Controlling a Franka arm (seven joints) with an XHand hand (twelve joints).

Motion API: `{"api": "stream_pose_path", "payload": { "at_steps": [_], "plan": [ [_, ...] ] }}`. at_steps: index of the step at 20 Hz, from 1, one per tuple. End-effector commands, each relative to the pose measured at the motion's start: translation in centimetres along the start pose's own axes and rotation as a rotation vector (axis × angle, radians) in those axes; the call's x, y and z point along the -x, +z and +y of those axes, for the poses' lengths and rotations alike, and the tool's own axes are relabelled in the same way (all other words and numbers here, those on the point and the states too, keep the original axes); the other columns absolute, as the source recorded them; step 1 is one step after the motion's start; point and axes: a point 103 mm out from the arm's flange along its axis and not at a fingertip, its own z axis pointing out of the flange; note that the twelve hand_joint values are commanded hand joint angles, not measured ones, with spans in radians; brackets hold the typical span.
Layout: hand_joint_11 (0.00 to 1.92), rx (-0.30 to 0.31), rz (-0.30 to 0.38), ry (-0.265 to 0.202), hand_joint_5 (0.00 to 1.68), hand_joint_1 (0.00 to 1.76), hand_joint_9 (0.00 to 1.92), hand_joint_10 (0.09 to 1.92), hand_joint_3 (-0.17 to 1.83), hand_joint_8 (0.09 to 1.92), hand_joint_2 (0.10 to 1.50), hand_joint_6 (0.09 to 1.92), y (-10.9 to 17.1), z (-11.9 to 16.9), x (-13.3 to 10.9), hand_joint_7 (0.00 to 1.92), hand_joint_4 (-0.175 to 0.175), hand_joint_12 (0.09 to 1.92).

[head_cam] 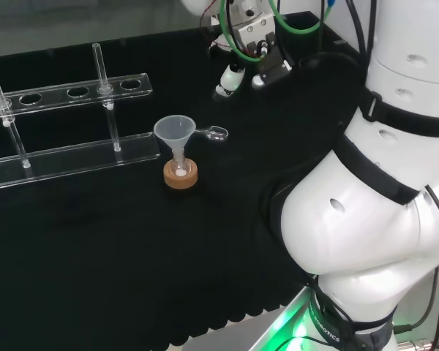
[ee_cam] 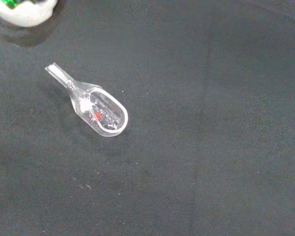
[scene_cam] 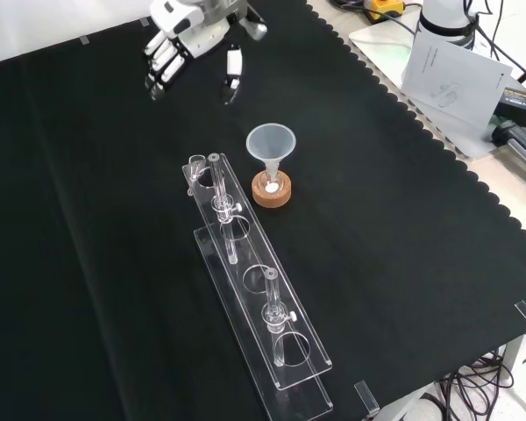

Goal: Remove the funnel from the round-bottom flask.

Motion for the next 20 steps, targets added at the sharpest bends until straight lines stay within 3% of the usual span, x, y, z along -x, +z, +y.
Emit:
{"api": "stream_pose_path", "payload": {
  "at_steps": [1,4,7,14,20],
  "plan": [
    [0.23,-0.005,0.009,0.032,0.37,0.72,0.44,0.63,0.31,0.64,0.61,0.09,-0.8,-3.1,1.2,0.20,-0.017,1.36],
    [0.24,0.007,0.019,0.035,0.38,0.70,0.45,0.62,0.31,0.64,0.62,0.09,-1.2,-3.6,0.9,0.21,-0.017,1.36],
    [0.25,0.027,0.005,0.030,0.38,0.61,0.46,0.62,0.32,0.64,0.63,0.09,-2.6,-5.8,-1.0,0.22,-0.016,1.36],
    [0.28,-0.025,0.040,-0.009,0.34,0.55,0.46,0.61,0.31,0.63,0.64,0.09,-5.1,-9.6,-4.2,0.22,-0.010,1.38],
    [0.31,-0.068,0.061,-0.024,0.32,0.61,0.42,0.60,0.31,0.61,0.66,0.09,-4.6,-11.5,-8.1,0.17,-0.007,1.39]
  ]
}}
